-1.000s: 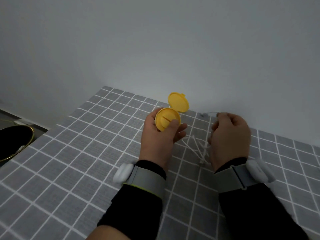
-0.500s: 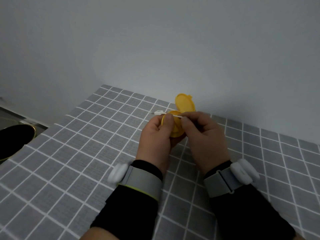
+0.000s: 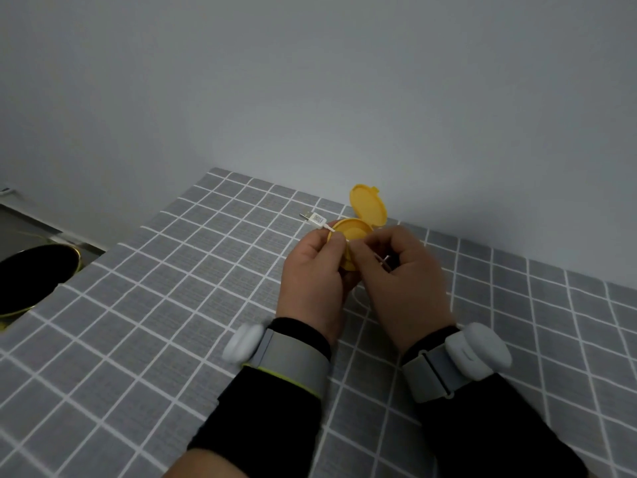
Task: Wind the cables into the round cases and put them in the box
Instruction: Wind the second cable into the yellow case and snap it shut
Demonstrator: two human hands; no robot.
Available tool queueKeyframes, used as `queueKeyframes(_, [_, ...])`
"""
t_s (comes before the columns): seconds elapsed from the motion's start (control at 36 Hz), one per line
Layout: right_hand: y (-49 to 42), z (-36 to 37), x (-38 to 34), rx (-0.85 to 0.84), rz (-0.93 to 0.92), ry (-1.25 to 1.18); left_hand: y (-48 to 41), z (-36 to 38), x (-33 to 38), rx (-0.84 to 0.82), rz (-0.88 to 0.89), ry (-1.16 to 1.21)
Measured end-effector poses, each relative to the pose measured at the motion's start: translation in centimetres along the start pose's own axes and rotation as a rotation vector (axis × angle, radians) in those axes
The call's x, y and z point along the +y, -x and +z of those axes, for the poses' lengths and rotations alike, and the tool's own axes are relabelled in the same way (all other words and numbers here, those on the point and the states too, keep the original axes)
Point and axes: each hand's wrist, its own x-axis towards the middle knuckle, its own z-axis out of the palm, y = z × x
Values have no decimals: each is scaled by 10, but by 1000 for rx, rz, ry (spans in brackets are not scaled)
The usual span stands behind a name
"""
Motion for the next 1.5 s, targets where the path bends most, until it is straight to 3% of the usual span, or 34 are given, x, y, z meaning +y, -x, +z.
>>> queueKeyframes(0.17, [-3,-1,4,36,95,51,-1,1,0,28,-17,-6])
queueKeyframes(0.28, [-6,-3,5,-28,203,40,-1,0,1,36,-18,-30])
queueKeyframes(0.5, [-10,-9,5,-103,247,-82,-4,-3,-1,99,35,-109])
queueKeyframes(0.92, [-13,-21,2,-199,246,-264,-2,-2,1,165,46,-96])
queueKeyframes(1.14, [-16,-28,3,-211,191,-193,-4,-4,1,182,39,-63])
queueKeyframes(1.22, [-20,-36,1,-259,176,-149,-6,-9,-3,201,120,-218])
queueKeyframes(1.36, [-30,-56,-4,-282,121,-2,-1,-7,0,95,150,-491])
queueKeyframes(1.5, [-36,-75,-13,-351,66,89,5,-3,-2,-161,185,-665])
